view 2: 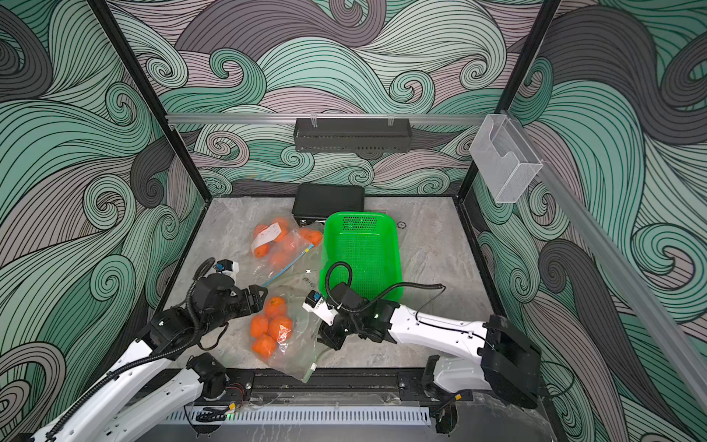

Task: Open the zip-top bag and take out the orange
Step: Open the zipper of the food storage bag at the center of the board, then pick up the orange from the zipper food storage bag.

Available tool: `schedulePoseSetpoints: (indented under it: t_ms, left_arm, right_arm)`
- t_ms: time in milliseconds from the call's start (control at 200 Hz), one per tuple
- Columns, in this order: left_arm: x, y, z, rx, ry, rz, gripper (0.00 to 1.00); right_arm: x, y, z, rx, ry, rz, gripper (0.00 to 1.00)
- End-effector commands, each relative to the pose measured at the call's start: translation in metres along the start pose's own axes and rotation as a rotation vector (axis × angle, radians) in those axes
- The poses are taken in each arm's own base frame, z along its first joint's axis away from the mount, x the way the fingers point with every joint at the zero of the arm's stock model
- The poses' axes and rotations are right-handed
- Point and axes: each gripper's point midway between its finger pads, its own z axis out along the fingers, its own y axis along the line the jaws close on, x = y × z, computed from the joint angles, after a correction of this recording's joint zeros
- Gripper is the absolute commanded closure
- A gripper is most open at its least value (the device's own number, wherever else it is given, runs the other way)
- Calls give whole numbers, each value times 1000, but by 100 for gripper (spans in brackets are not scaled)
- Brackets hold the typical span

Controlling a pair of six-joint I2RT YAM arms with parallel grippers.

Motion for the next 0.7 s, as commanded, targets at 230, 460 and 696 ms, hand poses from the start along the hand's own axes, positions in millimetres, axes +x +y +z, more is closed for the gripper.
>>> schedulePoseSetpoints:
  t_ms: [230, 460, 696]
  left_arm:
    - [10, 11, 36, -2, -60, -13, 27]
    - [2, 0, 47, 30, -93, 19, 67]
    - [8, 0, 47, 18, -40, 28, 100]
  right_arm:
    - [-5, 8, 0, -48, -102, -102, 58]
    - [-3, 8, 12, -71, -114, -103, 58]
    - [-6, 4, 25, -68, -106, -98, 57]
